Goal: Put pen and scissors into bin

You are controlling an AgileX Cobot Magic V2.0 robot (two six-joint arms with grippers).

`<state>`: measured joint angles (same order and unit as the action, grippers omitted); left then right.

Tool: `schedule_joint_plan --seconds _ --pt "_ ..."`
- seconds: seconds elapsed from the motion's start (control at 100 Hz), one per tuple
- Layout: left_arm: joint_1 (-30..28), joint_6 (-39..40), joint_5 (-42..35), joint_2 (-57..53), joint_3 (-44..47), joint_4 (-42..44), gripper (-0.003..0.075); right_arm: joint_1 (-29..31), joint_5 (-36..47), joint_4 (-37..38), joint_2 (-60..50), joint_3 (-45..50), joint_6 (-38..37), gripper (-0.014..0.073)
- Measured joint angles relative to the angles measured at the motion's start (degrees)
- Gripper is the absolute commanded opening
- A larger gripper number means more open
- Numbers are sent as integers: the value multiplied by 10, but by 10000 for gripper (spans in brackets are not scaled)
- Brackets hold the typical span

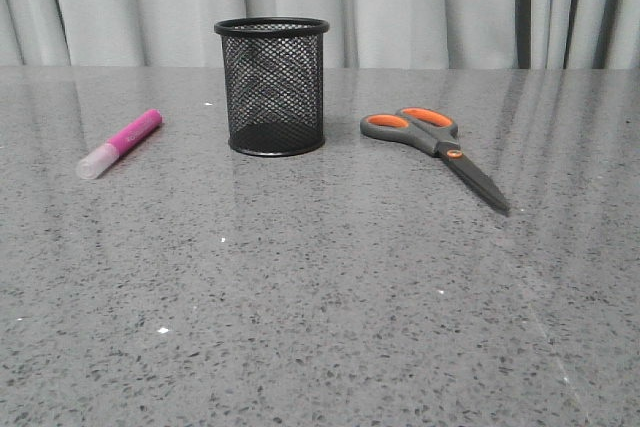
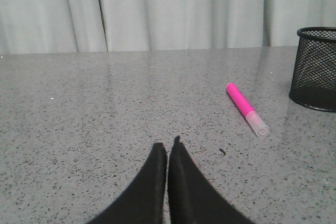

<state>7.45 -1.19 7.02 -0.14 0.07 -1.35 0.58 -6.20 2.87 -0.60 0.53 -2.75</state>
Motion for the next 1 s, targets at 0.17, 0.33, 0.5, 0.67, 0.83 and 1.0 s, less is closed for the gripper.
schedule_joint_plan --seconds 0.17,0.33,0.5,0.67,0.83,1.0 --pt "0 0 1 0 0 0 -22 0 1 0 0 0 0 -76" --pt "0 0 1 0 0 0 -22 0 4 0 0 0 0 -76" --pt "0 0 1 0 0 -2 -22 0 11 0 0 0 0 -76" --pt "0 0 -3 0 0 -43 -22 0 13 0 0 0 0 -76" --pt "0 0 -15 0 0 -97 -22 0 30 -42 0 0 0 -75" --pt "0 0 -25 0 0 -167 -22 0 36 -125 0 0 0 -75"
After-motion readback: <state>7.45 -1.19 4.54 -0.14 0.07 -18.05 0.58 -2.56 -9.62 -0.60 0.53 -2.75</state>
